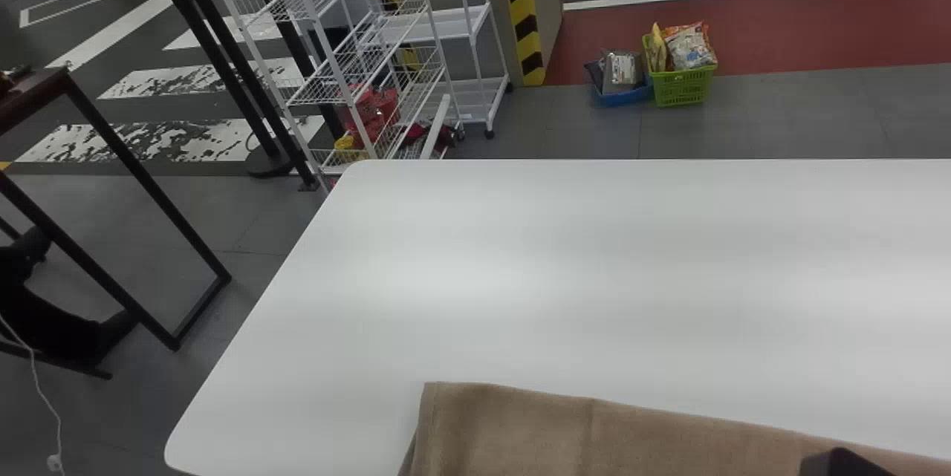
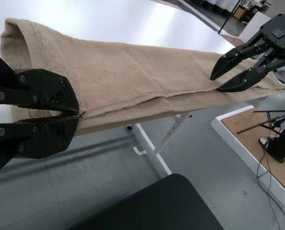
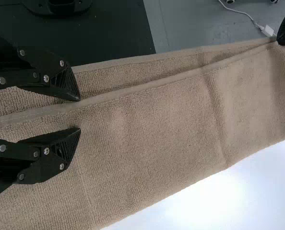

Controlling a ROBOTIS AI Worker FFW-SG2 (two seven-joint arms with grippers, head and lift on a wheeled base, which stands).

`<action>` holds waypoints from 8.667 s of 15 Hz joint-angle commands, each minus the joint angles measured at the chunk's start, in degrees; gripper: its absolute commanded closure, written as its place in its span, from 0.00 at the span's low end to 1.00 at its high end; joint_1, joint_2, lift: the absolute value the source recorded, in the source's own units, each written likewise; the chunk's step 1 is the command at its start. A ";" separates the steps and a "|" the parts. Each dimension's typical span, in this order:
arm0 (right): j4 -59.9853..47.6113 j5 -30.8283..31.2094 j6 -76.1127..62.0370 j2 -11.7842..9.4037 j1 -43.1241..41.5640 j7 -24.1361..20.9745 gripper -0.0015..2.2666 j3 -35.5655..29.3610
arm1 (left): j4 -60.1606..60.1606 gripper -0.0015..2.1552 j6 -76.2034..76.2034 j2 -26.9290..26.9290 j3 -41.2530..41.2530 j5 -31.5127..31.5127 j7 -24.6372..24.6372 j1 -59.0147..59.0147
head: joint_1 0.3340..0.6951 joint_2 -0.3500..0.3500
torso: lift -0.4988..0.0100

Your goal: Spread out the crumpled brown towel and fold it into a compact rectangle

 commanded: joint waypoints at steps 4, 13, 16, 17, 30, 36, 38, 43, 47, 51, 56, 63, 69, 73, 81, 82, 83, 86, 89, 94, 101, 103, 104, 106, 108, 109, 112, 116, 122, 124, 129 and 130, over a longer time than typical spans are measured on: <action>0.41 0.26 -0.05 -0.18 -0.13 0.19 0.34 0.68 | 0.26 0.47 -0.02 0.00 0.00 -0.03 0.00 -0.24 | 1.00 1.00 | 0.73; 0.41 0.26 0.48 -0.18 -0.57 0.19 0.47 0.95 | 0.88 0.47 -0.02 0.00 0.00 -0.11 0.00 -0.59 | 1.00 1.00 | 0.73; 0.32 0.61 2.94 0.00 -0.57 0.19 0.39 1.12 | 0.88 0.47 -0.02 0.09 0.00 -0.03 0.00 -0.59 | 1.00 1.00 | 0.73; 0.32 0.78 2.94 0.00 -0.57 0.19 0.40 1.12 | 0.88 0.47 -0.02 0.09 0.00 -0.11 0.00 -0.59 | 1.00 1.00 | 0.73; 0.32 0.61 3.12 0.35 -1.62 0.19 0.44 0.33 | 1.58 0.47 -0.19 0.18 -0.09 -0.11 0.09 -1.03 | 1.00 1.00 | 0.73; -0.38 -0.10 4.52 0.44 -1.62 0.19 0.44 -0.46 | 1.58 0.47 -0.19 0.18 -0.18 -0.29 0.09 -1.30 | 1.00 1.00 | 0.73; 0.15 0.17 4.52 0.44 -1.53 0.19 0.44 -0.02 | 1.58 0.47 -0.19 0.18 -0.27 -0.29 0.09 -1.30 | 1.00 1.00 | 0.73; 0.32 0.34 4.70 1.14 -1.62 0.19 0.39 0.42 | 1.58 0.47 -0.19 0.35 -0.18 -0.20 0.09 -1.30 | 1.00 1.00 | 0.73; 0.23 0.34 4.88 1.23 -1.62 0.19 0.40 0.42 | 1.58 0.47 -0.19 0.44 -0.18 -0.20 0.00 -1.30 | 1.00 1.00 | 0.73; -0.03 -0.10 5.05 1.49 -1.71 0.19 0.42 -0.46 | 1.67 0.47 -0.19 0.62 -0.18 -0.11 0.00 -1.30 | 1.00 1.00 | 0.73; -0.29 -0.27 5.05 1.58 -1.71 0.19 0.42 -1.43 | 1.67 0.47 -0.19 0.53 -0.18 -0.11 0.00 -1.30 | 1.00 1.00 | 0.73; 0.06 -0.71 5.23 2.19 -1.71 0.19 0.34 -1.16 | 1.93 0.47 -0.19 0.53 -0.27 -0.20 0.09 -1.30 | 1.00 1.00 | 0.73; 0.23 -0.71 5.23 2.55 -1.71 0.19 0.35 -1.69 | 2.37 0.47 -0.37 0.79 -0.27 -0.11 0.26 -1.30 | 1.00 1.00 | 0.73; 0.41 -0.71 5.05 2.46 -1.71 0.19 0.42 -2.04 | 2.46 0.47 -0.37 0.79 -0.44 -0.11 0.26 -1.38 | 1.00 1.00 | 0.73; -1.79 -2.56 5.40 2.63 -1.53 0.19 0.54 -4.77 | 2.46 0.47 -0.37 0.79 -0.44 -0.11 0.35 -1.47 | 1.00 1.00 | 0.73; -1.79 -2.56 5.40 2.63 -1.27 0.19 0.59 -4.77 | 2.46 0.47 -0.37 0.79 -0.53 -0.11 0.26 -1.47 | 1.00 1.00 | 0.73; -1.79 -2.56 5.40 2.63 -1.10 0.19 0.59 -4.77 | 2.46 0.47 -0.37 0.79 -0.53 -0.11 0.35 -1.47 | 1.00 1.00 | 0.73; -1.96 -3.00 5.58 2.63 -0.92 0.19 0.59 -4.77 | 2.46 0.47 -0.37 0.79 -0.62 -0.29 0.35 -1.74 | 1.00 1.00 | 0.73; -2.67 -4.23 4.52 1.40 0.40 0.19 0.58 -4.77 | 2.37 0.47 -0.37 0.79 -0.53 -0.29 0.26 -1.74 | 1.00 1.00 | 0.73; -2.58 -2.56 1.54 -1.15 1.89 0.19 0.57 -4.24 | 2.20 0.47 -0.54 0.88 -0.18 -0.11 0.26 -1.74 | 1.00 1.00 | 0.73; -2.58 -2.03 1.71 0.00 1.89 0.19 0.21 -4.77 | 2.20 0.47 -0.54 0.88 -0.18 -0.29 0.26 -1.82 | 1.00 1.00 | 0.73; -2.31 -1.77 1.71 0.08 1.63 0.19 0.21 -4.85 | 2.11 0.47 -0.54 0.88 -0.18 -0.38 0.26 -1.82 | 1.00 1.00 | 0.73; -2.23 -1.59 1.71 0.08 1.54 0.19 0.21 -4.94 | 2.11 0.47 -0.54 0.88 -0.18 -0.38 0.26 -1.82 | 1.00 1.00 | 0.73; -2.14 -1.68 1.89 0.08 1.54 0.19 0.21 -4.77 | 2.20 0.47 -0.54 0.88 -0.18 -0.38 0.26 -1.82 | 1.00 1.00 | 0.73; -1.52 -1.06 1.54 0.17 1.63 0.19 0.21 -4.59 | 2.20 0.47 -0.54 0.88 -0.18 -0.38 0.26 -1.82 | 1.00 1.00 | 0.73; -1.44 -0.80 1.36 0.35 1.54 0.19 0.21 -4.42 | 2.20 0.47 -0.54 0.88 -0.18 -0.38 0.26 -1.82 | 1.00 1.00 | 0.73; -0.82 0.87 1.01 0.52 1.28 0.19 0.21 -3.10 | 2.37 0.47 -0.54 0.88 -0.18 -0.38 0.26 -1.82 | 1.00 1.00 | 0.73; -0.47 4.74 1.36 0.79 1.01 0.19 0.21 -0.99 | 2.99 0.47 -0.54 0.97 -0.18 -0.29 0.35 -2.00 | 1.00 1.00 | 0.73; -0.56 9.13 3.82 0.79 1.19 0.19 0.21 1.30 | 3.34 0.47 -0.72 1.14 -0.18 -0.11 0.44 -2.18 | 1.00 1.00 | 0.73; -0.56 10.27 5.58 0.79 1.45 0.19 0.21 2.18 | 3.60 0.47 -0.72 1.23 -0.18 -0.11 0.44 -2.26 | 1.00 1.00 | 0.73; -0.38 14.23 8.57 0.79 1.72 0.19 0.21 3.93 | 4.13 0.47 -0.90 1.41 -0.18 -0.11 0.70 -2.35 | 1.00 1.00 | 0.73; -0.12 15.37 9.62 0.79 1.81 0.19 0.21 4.46 | 4.31 0.47 -0.90 1.49 -0.27 -0.11 0.70 -2.44 | 1.00 1.00 | 0.73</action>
